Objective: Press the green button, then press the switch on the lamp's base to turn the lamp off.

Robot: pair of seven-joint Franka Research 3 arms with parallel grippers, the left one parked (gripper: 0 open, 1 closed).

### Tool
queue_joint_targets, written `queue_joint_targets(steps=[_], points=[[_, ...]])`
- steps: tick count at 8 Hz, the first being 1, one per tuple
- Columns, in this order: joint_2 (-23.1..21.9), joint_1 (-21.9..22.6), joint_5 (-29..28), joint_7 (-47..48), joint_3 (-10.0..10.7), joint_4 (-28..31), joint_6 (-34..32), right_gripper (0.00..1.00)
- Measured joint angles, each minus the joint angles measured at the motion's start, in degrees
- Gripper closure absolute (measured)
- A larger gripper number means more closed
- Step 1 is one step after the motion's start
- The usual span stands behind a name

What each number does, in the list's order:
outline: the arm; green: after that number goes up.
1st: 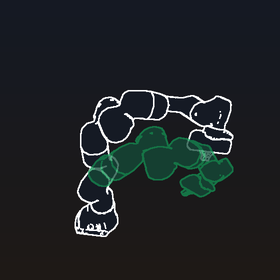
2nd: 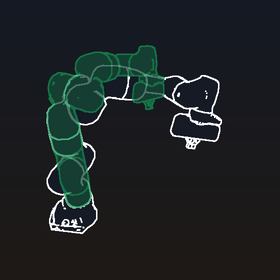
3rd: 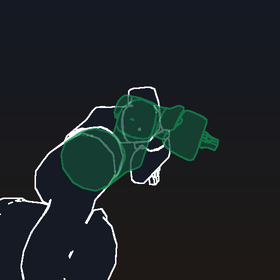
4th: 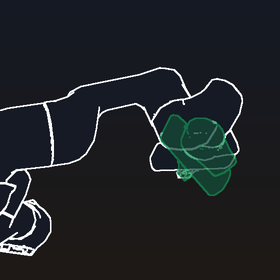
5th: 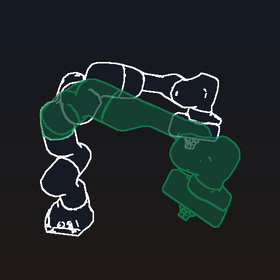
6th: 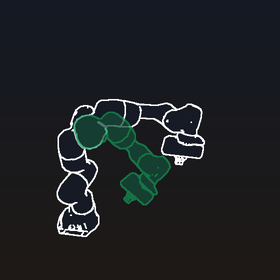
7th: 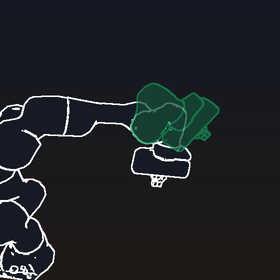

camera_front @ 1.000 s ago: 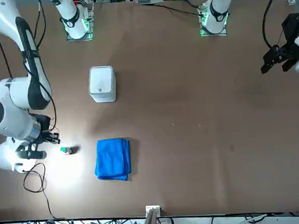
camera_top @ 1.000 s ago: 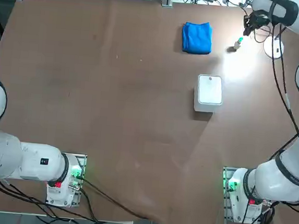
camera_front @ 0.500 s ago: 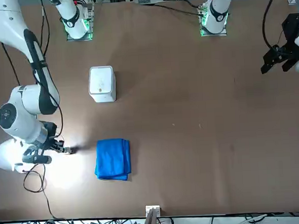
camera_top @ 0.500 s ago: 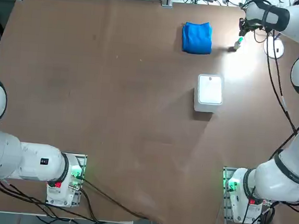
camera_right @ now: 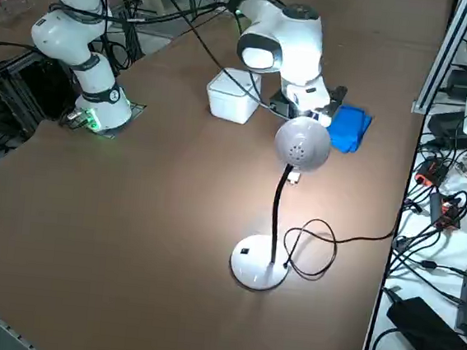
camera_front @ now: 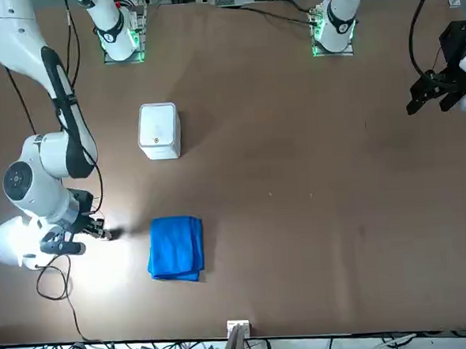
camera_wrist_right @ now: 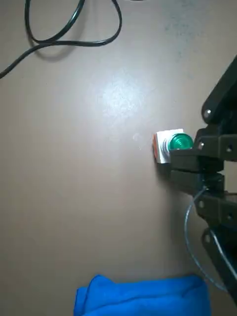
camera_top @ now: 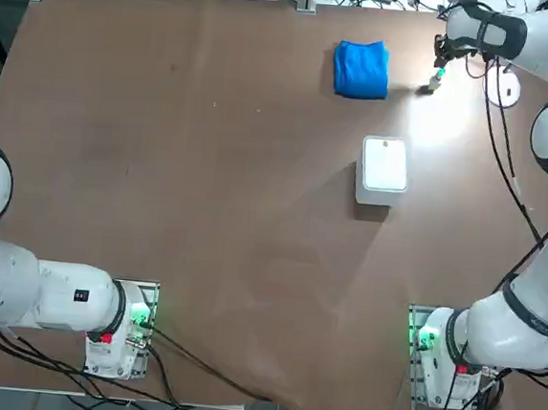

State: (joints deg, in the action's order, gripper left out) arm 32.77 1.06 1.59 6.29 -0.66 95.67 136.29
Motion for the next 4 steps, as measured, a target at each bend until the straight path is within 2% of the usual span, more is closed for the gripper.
queue_joint_targets(steps=[4], points=[[0.06, -0.03, 0.0, 0.12, 0.03, 1.71, 2.73, 0.99]])
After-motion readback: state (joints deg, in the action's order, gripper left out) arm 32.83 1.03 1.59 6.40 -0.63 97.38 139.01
